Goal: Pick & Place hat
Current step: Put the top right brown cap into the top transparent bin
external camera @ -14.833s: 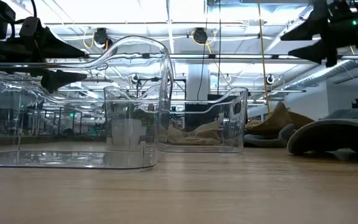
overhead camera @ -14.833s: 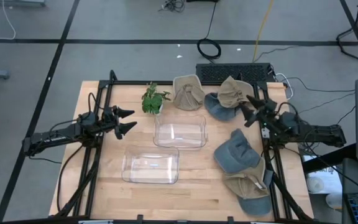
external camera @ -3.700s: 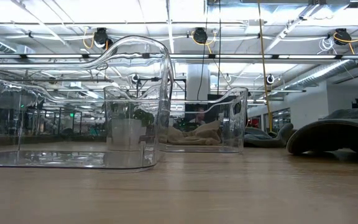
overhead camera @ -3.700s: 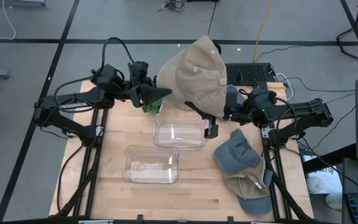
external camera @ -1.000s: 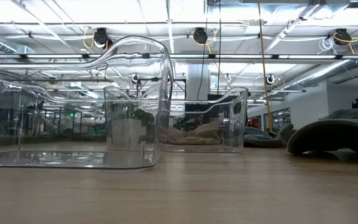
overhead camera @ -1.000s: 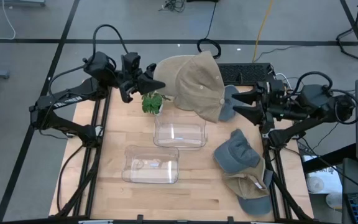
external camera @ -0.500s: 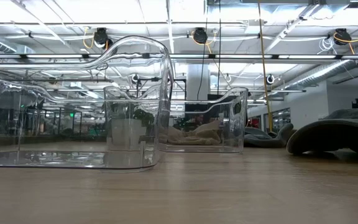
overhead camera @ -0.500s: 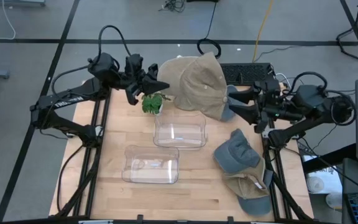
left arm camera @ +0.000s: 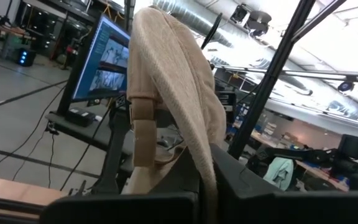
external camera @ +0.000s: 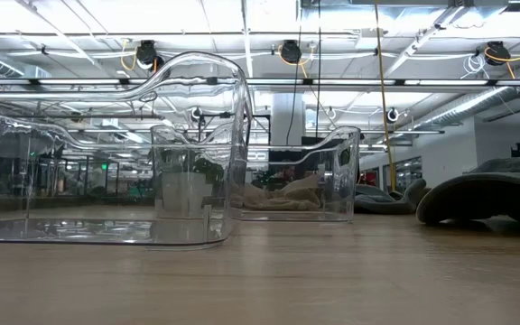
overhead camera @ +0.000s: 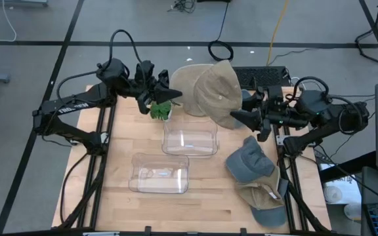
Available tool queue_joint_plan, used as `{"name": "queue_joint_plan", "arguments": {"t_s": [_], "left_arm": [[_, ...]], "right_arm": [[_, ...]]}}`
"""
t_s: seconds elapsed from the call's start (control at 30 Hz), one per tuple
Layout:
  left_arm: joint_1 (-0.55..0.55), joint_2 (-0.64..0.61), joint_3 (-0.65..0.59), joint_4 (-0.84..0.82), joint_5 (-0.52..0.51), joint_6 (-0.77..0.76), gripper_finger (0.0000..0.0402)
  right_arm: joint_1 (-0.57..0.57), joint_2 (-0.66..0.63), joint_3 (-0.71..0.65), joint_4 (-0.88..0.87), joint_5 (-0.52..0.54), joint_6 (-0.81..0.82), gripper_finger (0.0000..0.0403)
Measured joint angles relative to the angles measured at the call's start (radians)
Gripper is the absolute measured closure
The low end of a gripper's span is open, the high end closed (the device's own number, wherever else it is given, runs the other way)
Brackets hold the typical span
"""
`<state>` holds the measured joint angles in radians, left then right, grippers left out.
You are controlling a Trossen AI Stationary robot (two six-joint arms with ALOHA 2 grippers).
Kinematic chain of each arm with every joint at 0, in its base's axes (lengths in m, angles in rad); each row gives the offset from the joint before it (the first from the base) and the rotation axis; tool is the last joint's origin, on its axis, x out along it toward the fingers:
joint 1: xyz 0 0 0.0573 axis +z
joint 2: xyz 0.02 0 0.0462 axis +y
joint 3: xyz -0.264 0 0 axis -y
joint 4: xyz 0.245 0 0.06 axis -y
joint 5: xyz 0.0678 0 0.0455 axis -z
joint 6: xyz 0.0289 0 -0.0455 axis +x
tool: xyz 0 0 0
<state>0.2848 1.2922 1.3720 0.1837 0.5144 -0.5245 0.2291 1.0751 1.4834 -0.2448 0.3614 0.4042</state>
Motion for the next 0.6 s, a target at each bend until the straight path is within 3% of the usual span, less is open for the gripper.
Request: {"name": "queue_joint_plan", "arguments": {"t_s": [0.33, 0.47, 0.6], "left_arm": [[-0.006, 0.0, 0.0, -0.001, 0.001, 0.0, 0.0394], [-0.006, 0.0, 0.0, -0.003, 0.009, -0.002, 0.0388], [0.003, 0.0, 0.0, -0.043, 0.01, 0.005, 0.0344]], "right_arm": [[0.0, -0.006, 0.0, 0.002, 0.0, -0.015, 0.0388], [0.0, -0.008, 0.0, 0.013, -0.002, -0.031, 0.0391], [0.0, -0.008, 0.0, 0.062, -0.063, -0.065, 0.0395]]}}
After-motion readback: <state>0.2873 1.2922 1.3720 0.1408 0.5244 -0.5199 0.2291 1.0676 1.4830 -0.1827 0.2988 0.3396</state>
